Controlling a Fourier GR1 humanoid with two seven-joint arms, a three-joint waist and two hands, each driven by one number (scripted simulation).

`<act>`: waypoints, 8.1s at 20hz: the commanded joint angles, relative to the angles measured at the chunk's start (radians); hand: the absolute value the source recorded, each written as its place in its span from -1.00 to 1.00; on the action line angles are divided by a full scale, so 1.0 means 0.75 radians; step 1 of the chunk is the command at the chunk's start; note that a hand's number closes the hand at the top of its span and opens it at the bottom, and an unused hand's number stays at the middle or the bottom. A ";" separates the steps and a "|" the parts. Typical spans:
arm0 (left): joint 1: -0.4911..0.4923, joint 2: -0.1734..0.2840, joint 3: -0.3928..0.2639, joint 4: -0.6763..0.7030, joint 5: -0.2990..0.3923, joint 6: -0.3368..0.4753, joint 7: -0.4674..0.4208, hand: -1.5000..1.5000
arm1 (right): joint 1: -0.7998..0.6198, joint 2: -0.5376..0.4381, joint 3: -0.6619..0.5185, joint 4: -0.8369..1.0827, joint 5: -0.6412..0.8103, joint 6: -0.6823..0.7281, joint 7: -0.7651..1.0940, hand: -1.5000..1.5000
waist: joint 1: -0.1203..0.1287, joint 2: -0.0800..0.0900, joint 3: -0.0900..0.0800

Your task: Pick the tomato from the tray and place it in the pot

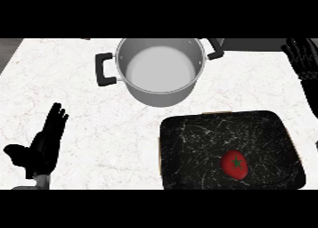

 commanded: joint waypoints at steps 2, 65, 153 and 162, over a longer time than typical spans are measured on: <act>-0.079 -0.021 -0.035 -0.109 -0.018 0.045 0.148 0.00 | -0.013 0.115 0.050 -0.030 -0.085 -0.016 0.196 -1.00 | -0.014 -0.010 0.024; -0.193 -0.158 -0.062 -0.339 -0.170 -0.029 0.528 0.00 | 0.379 0.130 0.659 -0.919 1.052 0.279 1.821 -1.00 | -0.016 -0.007 0.023; -0.212 -0.272 0.067 -0.440 -0.294 -0.159 0.697 0.00 | -1.092 0.662 0.125 0.189 1.568 0.214 1.355 1.00 | 0.007 -0.004 0.023; -0.234 -0.270 0.077 -0.418 -0.304 -0.169 0.681 0.00 | -1.196 0.663 0.135 0.700 1.515 -0.067 1.220 1.00 | 0.015 0.000 0.023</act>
